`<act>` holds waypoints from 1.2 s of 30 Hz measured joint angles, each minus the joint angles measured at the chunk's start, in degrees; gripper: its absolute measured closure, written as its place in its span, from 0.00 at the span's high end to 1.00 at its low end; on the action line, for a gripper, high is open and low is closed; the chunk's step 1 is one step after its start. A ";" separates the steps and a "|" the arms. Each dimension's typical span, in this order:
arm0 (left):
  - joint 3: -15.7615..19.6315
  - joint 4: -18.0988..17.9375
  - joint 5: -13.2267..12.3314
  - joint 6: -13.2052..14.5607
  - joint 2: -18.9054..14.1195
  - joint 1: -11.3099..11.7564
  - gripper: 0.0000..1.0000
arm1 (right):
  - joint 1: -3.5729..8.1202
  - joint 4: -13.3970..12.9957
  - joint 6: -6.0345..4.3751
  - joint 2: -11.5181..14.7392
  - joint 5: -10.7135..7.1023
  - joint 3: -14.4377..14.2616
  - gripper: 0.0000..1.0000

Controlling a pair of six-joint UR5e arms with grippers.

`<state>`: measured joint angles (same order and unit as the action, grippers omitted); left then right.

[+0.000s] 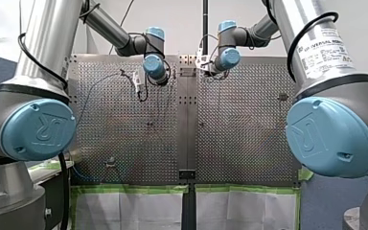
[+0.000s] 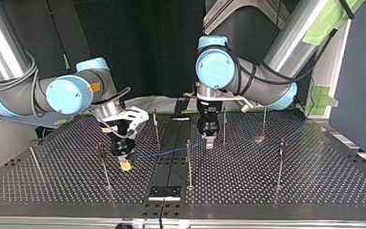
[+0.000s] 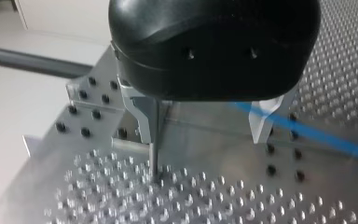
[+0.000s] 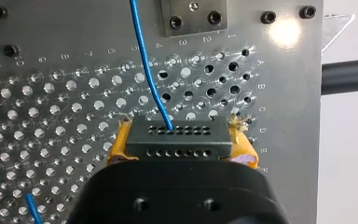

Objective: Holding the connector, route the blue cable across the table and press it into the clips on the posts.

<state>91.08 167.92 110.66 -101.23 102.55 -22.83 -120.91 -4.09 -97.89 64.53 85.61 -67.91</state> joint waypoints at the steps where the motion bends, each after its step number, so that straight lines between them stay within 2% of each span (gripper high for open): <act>1: 0.29 0.06 -0.20 -0.05 -0.34 -0.19 0.99 | 0.00 0.04 -0.01 0.01 0.00 0.00 0.00; 10: 2.61 0.21 -0.74 -0.12 -4.16 -2.34 0.99 | 0.02 0.73 -0.04 0.52 -0.02 0.00 0.00; 17: 2.67 -1.11 -0.10 1.86 -5.71 -5.31 0.99 | 0.07 1.77 -0.41 1.80 -0.02 -0.03 0.00; 25: 1.25 -1.91 0.69 2.21 -5.67 -8.89 0.99 | -0.21 3.08 -0.47 2.27 -0.07 -0.16 0.00; 31: -1.26 -0.44 0.84 2.35 -4.42 -9.22 0.99 | 0.07 3.38 -0.88 3.64 -0.06 -0.74 0.00; 36: -3.83 1.17 1.17 2.41 -1.95 -8.92 0.99 | 0.08 3.63 -0.83 4.71 -0.08 -1.09 0.00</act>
<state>87.25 169.08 111.83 -98.82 100.60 -31.74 -120.83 -0.46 -98.73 69.24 85.53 -69.00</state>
